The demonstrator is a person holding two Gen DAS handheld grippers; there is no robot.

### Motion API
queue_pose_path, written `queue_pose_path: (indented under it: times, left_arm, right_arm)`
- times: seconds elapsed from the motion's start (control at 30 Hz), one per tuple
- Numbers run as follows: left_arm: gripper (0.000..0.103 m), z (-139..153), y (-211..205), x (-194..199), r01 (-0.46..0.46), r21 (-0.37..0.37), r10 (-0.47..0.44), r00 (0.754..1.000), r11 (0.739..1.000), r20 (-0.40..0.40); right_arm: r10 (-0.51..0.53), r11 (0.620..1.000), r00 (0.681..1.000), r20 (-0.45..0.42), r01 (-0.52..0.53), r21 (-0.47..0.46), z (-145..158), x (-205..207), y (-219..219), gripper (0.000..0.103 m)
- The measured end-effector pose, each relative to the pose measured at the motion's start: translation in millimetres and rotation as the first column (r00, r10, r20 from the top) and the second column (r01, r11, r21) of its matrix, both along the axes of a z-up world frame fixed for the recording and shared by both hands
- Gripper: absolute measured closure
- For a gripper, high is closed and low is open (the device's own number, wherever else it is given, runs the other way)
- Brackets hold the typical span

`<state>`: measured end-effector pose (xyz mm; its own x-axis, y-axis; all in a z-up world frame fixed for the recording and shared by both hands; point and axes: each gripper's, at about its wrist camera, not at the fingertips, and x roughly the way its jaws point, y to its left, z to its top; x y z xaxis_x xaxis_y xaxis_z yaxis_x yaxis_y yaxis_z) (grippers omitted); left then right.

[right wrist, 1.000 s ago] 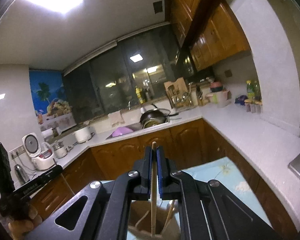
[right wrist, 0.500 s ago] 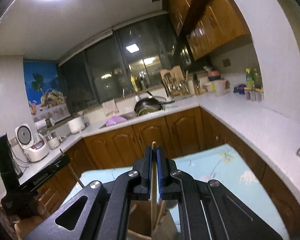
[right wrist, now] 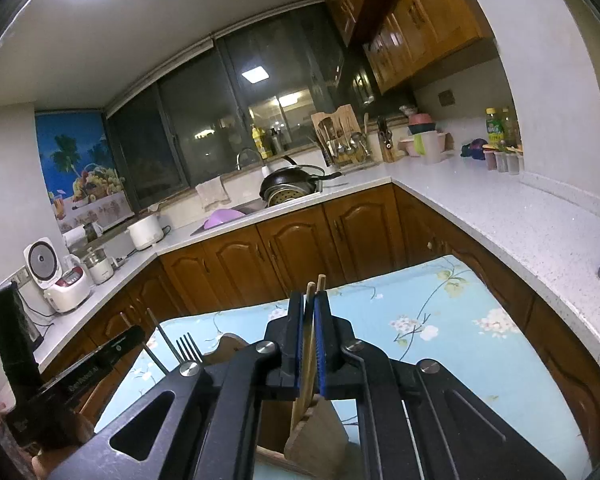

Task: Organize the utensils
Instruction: 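Lower the chopsticks into the holder and open both grippers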

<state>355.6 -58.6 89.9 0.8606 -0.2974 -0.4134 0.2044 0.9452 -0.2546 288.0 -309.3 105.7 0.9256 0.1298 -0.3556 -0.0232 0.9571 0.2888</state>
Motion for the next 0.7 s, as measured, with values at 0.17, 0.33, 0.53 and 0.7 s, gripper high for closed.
queue_pose_path:
  times: [0.17,0.33,0.53,0.7]
  left_arm:
    - [0.097,-2,3,4,0.003,-0.001,-0.003,1.0,1.0,-0.024]
    - [0.085,1,9,-3,0.013,-0.017,-0.014,0.999,1.0,-0.044]
    - [0.038,6,29,-31,-0.033,-0.031,0.032,0.999,0.999,-0.037]
    - [0.021,-5,53,-63,-0.084,-0.033,0.081,0.994,0.996,-0.069]
  right_arm:
    - [0.002,1.0,1.0,-0.004,-0.002,0.004,1,1,-1,0.094]
    - [0.012,0.999,1.0,-0.024,-0.01,0.044,-6,-2,1,0.079]
    - [0.012,0.995,1.0,0.013,-0.013,0.103,-4,-24,-6,0.036]
    - [0.012,0.992,1.0,0.028,-0.016,0.126,-9,-52,-8,0.012]
